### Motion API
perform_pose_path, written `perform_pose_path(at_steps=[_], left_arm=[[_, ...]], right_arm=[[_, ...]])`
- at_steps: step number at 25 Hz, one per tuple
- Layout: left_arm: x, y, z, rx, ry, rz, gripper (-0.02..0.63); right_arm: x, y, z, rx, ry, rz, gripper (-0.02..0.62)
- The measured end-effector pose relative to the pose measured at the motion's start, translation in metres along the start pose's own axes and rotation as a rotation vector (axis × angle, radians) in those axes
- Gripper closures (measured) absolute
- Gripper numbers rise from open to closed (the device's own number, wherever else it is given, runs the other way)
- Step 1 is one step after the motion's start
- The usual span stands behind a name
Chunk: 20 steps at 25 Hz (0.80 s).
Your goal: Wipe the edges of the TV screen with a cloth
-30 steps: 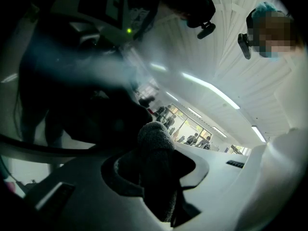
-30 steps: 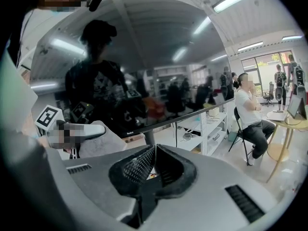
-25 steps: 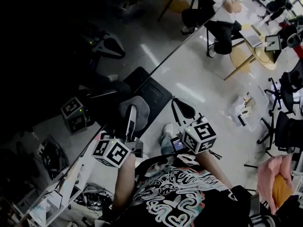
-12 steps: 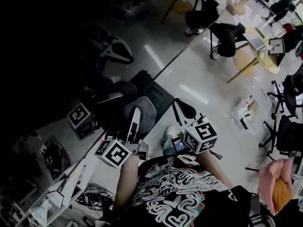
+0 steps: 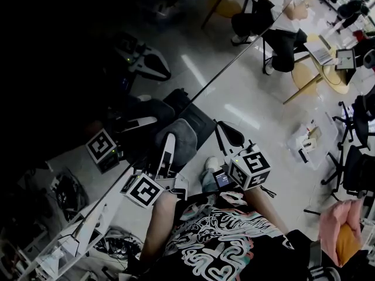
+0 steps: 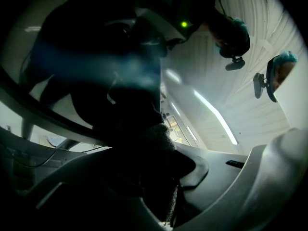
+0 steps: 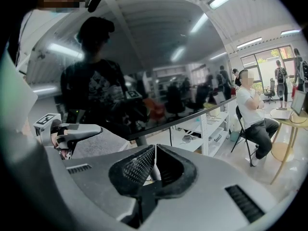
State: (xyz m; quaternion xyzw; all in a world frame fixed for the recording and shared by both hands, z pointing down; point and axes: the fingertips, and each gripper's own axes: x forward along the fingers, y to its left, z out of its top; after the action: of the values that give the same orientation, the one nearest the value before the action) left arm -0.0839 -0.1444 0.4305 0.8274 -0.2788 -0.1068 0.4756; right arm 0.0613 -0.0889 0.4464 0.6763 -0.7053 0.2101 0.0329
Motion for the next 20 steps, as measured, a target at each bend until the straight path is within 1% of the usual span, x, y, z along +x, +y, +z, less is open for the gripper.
perform_pose_path(at_steps=[4,8,13,15,20], left_arm=[[0.036,-0.01,-0.011,-0.034,-0.001,0.007,0.463],[0.026,-0.005,-0.008,-0.053,-0.017,0.002,0.465],[0.048,-0.014,-0.014,-0.101,-0.029,-0.004,0.465],[0.051,-0.014,-0.014,-0.096,-0.026,-0.002,0.466],[0.032,-0.005,-0.005,-0.096,-0.025,-0.013,0.466]], right_arm=[[0.006,-0.038,0.012,0.014,0.008,0.001,0.563],[0.008,-0.029,0.009,0.01,0.004,0.003,0.563],[0.013,-0.05,0.021,0.018,0.007,0.013,0.563],[0.015,-0.053,0.021,0.018,0.008,0.013,0.563],[0.018,-0.03,0.015,0.01,0.002,0.014,0.563]])
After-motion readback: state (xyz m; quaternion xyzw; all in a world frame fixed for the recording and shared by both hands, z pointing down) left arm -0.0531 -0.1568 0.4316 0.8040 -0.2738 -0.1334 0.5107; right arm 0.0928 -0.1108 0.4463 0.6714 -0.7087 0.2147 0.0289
